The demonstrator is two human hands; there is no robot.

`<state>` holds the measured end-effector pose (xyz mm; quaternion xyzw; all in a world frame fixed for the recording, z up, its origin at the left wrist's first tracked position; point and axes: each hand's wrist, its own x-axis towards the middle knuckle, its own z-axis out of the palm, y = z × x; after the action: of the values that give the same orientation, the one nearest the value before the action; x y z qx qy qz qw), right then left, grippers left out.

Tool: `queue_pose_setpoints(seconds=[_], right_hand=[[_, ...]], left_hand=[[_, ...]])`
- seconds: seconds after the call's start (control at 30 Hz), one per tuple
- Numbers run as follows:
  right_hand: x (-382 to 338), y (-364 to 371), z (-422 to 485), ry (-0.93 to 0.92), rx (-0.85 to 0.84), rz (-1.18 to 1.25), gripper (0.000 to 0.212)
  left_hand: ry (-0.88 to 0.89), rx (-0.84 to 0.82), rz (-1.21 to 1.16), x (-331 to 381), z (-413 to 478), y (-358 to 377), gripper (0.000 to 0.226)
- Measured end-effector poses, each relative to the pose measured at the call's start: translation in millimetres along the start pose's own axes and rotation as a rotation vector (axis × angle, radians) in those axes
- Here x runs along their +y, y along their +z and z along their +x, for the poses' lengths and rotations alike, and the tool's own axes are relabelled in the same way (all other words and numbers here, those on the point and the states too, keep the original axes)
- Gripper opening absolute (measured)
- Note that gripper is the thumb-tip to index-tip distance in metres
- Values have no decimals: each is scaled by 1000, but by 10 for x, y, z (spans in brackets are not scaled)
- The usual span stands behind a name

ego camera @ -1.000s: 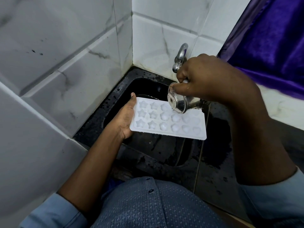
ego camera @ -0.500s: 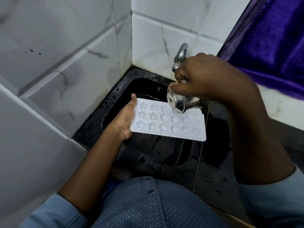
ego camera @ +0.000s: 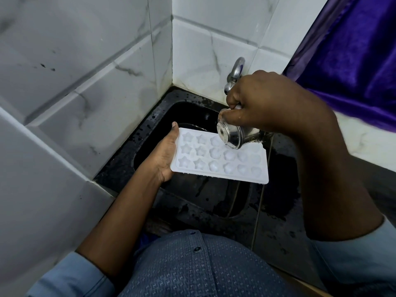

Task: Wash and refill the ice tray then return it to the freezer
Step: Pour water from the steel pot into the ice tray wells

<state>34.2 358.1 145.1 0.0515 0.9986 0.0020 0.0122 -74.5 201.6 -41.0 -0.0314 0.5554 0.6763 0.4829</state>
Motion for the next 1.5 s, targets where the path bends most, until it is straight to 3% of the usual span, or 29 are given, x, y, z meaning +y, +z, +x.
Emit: queue_pose_setpoints(seconds=[1.5], right_hand=[[-52, -2, -106, 38, 2, -76, 42]], left_hand=[[2, -1, -17, 1, -73, -80, 77]])
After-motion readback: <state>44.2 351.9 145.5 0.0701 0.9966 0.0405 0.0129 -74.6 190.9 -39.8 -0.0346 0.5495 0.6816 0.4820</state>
